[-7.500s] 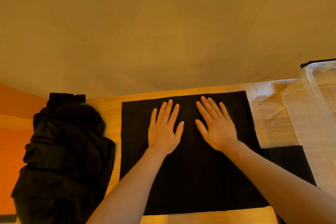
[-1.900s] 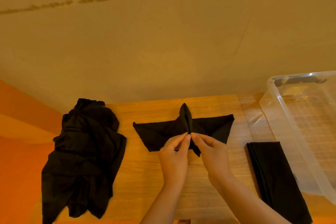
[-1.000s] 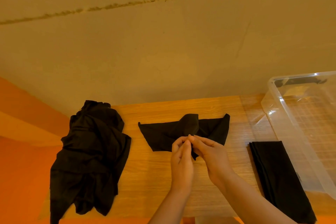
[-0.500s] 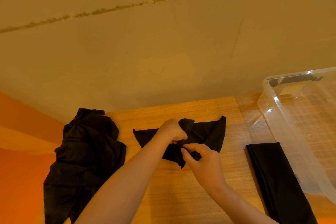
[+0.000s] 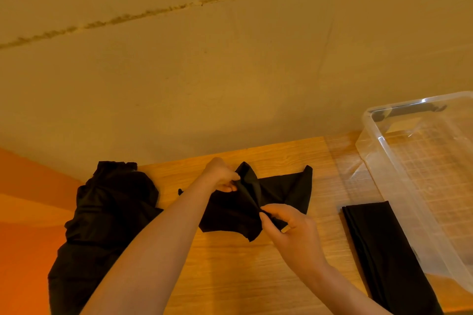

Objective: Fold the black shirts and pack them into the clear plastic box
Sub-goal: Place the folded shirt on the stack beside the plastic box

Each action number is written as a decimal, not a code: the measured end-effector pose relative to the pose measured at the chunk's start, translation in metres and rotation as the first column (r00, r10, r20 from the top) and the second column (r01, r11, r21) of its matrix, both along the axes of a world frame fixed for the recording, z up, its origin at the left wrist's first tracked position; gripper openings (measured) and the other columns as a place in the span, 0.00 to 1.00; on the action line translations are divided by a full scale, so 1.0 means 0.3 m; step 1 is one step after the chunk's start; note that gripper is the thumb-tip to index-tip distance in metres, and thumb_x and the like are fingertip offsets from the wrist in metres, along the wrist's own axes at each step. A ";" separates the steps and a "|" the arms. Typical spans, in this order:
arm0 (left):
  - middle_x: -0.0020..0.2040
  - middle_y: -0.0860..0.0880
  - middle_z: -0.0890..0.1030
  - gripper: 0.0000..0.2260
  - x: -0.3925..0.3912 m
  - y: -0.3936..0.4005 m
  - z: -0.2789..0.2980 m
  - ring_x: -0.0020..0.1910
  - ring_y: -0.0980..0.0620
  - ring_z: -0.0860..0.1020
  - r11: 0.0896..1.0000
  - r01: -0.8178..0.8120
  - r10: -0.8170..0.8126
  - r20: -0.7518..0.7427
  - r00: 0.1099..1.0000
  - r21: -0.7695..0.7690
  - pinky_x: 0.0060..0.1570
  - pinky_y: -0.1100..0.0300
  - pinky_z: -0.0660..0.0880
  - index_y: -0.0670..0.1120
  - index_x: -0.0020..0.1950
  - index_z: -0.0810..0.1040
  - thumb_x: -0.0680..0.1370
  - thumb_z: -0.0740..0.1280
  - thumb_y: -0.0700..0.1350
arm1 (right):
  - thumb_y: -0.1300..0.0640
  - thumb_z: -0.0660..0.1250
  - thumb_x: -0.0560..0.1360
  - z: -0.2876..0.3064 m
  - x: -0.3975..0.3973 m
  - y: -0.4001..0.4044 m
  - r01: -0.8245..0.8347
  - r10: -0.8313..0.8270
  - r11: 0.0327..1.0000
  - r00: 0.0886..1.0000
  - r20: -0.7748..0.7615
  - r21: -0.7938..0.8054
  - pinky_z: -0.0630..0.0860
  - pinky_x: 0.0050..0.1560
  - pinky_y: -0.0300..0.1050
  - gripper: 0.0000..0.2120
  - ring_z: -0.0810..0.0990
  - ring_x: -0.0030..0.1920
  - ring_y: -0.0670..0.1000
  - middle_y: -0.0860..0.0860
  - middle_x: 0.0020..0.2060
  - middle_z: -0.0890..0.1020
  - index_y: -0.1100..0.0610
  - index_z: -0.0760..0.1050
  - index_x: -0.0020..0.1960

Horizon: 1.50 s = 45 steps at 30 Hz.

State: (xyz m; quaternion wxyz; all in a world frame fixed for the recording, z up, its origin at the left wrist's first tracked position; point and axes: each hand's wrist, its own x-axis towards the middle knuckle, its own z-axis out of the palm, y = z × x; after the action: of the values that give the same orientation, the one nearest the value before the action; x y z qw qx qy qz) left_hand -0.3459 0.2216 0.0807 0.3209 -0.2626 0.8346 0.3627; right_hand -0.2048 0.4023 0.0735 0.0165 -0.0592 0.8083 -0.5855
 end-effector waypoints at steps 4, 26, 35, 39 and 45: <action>0.52 0.41 0.81 0.12 0.005 -0.009 -0.016 0.44 0.49 0.82 0.988 0.153 -0.152 0.085 0.985 -0.011 0.40 0.59 0.80 0.42 0.57 0.77 0.75 0.69 0.36 | 0.53 0.70 0.74 -0.002 0.002 -0.003 -0.013 0.012 1.000 0.999 -0.042 -0.018 0.79 0.48 0.36 0.10 0.82 0.49 0.40 0.41 0.46 0.83 0.49 0.80 0.54; 0.72 0.55 0.60 0.28 0.076 0.033 -0.086 0.71 0.50 0.55 0.613 0.759 -0.789 -0.124 0.602 -0.217 0.62 0.52 0.53 0.64 0.69 0.67 0.71 0.72 0.60 | 0.45 0.66 0.73 0.012 0.014 0.019 -0.042 0.039 0.998 0.997 -0.067 -0.055 0.78 0.47 0.35 0.11 0.82 0.48 0.41 0.40 0.47 0.83 0.46 0.80 0.53; 0.59 0.56 0.78 0.11 0.094 0.072 -0.086 0.61 0.54 0.71 0.635 0.676 -0.772 -0.329 0.543 -0.375 0.56 0.53 0.56 0.53 0.57 0.79 0.76 0.66 0.42 | 0.45 0.67 0.74 0.026 0.011 0.036 -0.053 0.041 0.996 0.988 -0.150 -0.076 0.78 0.46 0.35 0.12 0.82 0.47 0.43 0.41 0.45 0.83 0.50 0.81 0.53; 0.56 0.51 0.81 0.13 0.069 0.038 -0.083 0.58 0.49 0.76 0.781 0.464 -0.617 -0.399 0.678 -0.419 0.62 0.52 0.66 0.51 0.56 0.80 0.75 0.64 0.38 | 0.48 0.67 0.74 0.031 0.008 0.061 -0.036 0.022 0.997 0.980 -0.198 -0.071 0.78 0.46 0.36 0.11 0.82 0.47 0.44 0.41 0.45 0.82 0.50 0.81 0.53; 0.45 0.49 0.83 0.09 0.018 -0.131 0.028 0.38 0.52 0.82 0.935 0.281 -0.344 -0.361 0.867 -0.217 0.46 0.54 0.80 0.49 0.51 0.82 0.74 0.71 0.38 | 0.37 0.64 0.74 0.032 -0.030 0.143 0.054 -0.071 0.993 0.982 -0.173 -0.100 0.79 0.47 0.35 0.16 0.83 0.46 0.43 0.41 0.44 0.84 0.44 0.79 0.54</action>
State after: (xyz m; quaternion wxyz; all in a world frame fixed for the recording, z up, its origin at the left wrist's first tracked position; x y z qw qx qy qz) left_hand -0.3406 0.1823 0.0891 0.1797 -0.0700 0.9392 0.2841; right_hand -0.2139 0.4453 0.0830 -0.0764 -0.0859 0.7793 -0.6160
